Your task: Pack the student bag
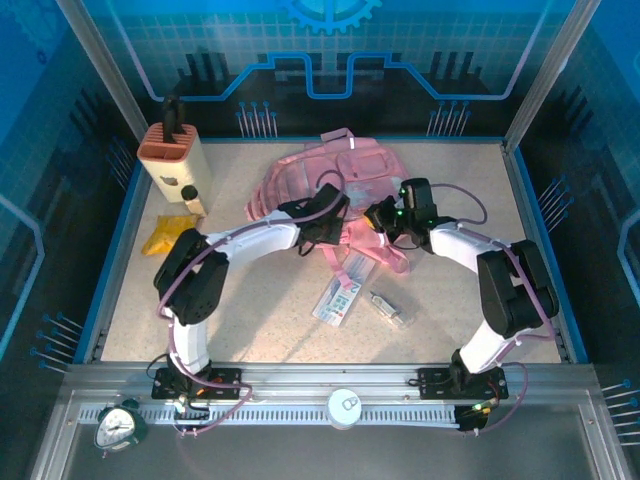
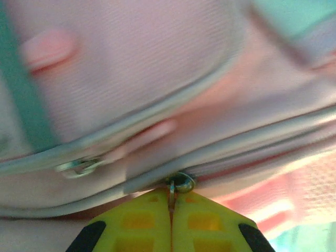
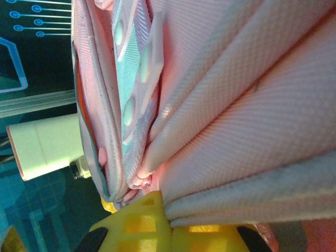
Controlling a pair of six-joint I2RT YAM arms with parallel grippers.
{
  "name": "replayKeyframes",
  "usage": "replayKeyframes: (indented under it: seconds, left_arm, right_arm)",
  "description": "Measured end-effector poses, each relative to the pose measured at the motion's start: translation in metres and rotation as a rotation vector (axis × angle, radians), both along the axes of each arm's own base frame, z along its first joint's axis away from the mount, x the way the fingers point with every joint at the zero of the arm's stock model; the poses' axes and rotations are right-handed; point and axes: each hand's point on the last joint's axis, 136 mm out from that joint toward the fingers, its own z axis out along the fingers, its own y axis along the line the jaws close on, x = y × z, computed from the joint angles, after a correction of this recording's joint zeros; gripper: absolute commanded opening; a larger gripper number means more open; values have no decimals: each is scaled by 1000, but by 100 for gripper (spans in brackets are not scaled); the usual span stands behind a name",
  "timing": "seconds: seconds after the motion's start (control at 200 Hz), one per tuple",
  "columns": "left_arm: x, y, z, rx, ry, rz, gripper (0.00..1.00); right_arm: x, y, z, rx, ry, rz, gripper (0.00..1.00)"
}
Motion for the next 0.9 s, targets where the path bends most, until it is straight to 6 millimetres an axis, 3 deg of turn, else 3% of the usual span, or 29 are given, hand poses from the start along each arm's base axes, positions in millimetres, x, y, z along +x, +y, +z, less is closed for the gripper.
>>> replayKeyframes:
  seconds: [0.195, 0.39, 0.55, 0.635, 0.69, 0.77, 0.901]
  left_arm:
    - [-7, 35, -2, -8, 34, 26, 0]
    - [-10, 27, 11, -61, 28, 6, 0]
    - [-21, -4, 25, -92, 34, -12, 0]
    - [-24, -22, 34, -129, 32, -14, 0]
    - [-26, -26, 37, -144, 38, -6, 0]
    - [-30, -28, 37, -154, 62, -1, 0]
    - [-31, -25, 34, -159, 83, 11, 0]
  right_arm:
    - [4, -5, 11, -31, -29, 80, 0]
    - [43, -11, 20, -67, -62, 156, 0]
    - [76, -9, 23, -112, -81, 222, 22]
    - [89, -8, 27, -143, -113, 248, 38]
    - [88, -8, 29, -158, -123, 263, 47]
    - [79, -8, 34, -176, -129, 281, 51]
    - [41, 4, 40, -166, -118, 322, 55]
